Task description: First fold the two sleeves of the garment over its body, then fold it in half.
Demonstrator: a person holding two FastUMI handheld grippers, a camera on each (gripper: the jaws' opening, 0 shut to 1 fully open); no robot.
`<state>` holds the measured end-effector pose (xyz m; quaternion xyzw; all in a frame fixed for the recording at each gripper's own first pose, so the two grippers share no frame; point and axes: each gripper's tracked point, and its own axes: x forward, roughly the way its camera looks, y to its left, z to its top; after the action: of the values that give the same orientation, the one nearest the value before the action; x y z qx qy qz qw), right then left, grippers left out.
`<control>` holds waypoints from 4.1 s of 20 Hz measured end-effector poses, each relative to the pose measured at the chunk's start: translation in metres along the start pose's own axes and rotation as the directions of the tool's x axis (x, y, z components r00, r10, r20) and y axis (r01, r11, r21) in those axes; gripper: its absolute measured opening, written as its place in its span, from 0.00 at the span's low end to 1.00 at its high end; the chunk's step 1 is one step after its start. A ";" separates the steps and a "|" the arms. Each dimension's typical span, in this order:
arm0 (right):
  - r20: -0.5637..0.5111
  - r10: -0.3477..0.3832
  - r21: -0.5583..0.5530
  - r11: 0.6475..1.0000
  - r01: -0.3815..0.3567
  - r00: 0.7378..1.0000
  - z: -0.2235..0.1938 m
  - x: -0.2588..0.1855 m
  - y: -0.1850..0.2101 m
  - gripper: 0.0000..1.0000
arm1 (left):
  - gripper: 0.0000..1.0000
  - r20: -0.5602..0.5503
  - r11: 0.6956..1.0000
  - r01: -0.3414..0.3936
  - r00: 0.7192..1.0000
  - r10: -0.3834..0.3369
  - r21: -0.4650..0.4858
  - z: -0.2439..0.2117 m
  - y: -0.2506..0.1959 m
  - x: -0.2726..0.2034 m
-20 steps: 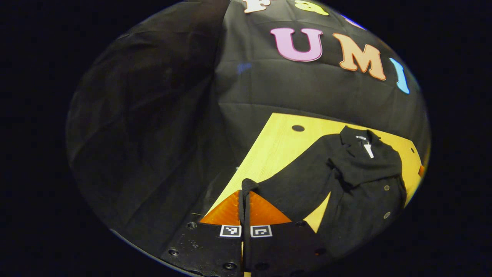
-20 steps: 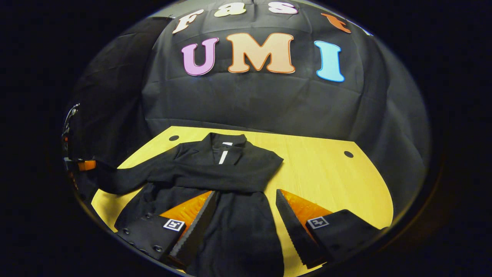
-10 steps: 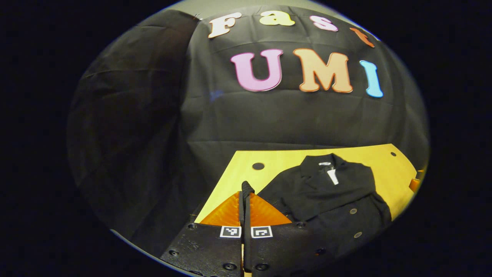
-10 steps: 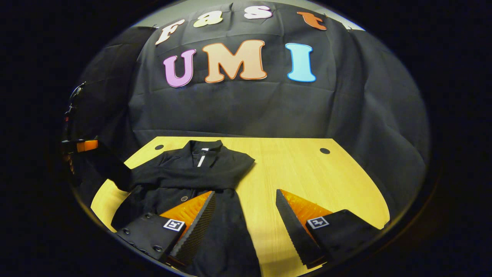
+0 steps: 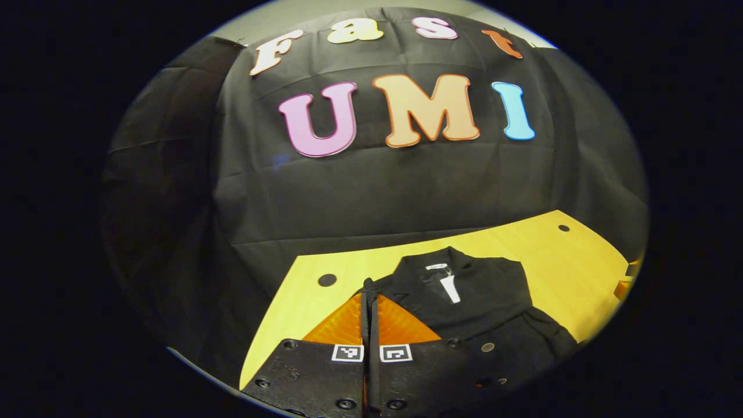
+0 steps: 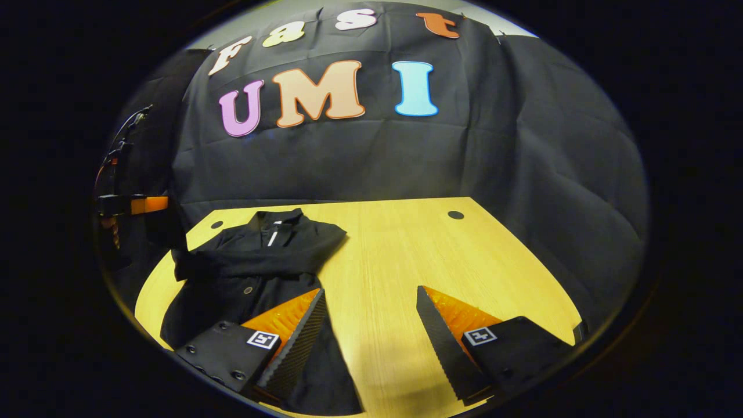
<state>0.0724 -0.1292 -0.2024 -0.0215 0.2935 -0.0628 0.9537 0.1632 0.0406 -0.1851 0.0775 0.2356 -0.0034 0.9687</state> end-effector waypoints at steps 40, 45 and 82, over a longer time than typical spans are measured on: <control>-0.079 0.194 -0.099 0.974 -0.202 0.978 -0.071 -0.033 0.018 0.98 | 0.94 -0.094 0.995 -0.069 0.994 0.063 -0.071 -0.091 -0.014 -0.132; -0.143 0.191 -0.093 0.974 -0.205 0.971 -0.108 -0.043 0.035 0.94 | 0.95 -0.192 0.991 -0.097 0.978 0.079 -0.087 -0.153 0.009 -0.173; -0.406 0.260 -0.131 0.932 -0.337 0.876 -0.212 -0.032 0.063 0.05 | 0.00 -0.426 0.987 -0.050 0.905 -0.019 -0.150 -0.295 -0.028 -0.192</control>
<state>-0.0660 -0.0632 -0.3644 -0.0576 0.4782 0.1123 0.8691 -0.1432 0.0517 -0.3605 0.0018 0.4403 0.0398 0.8970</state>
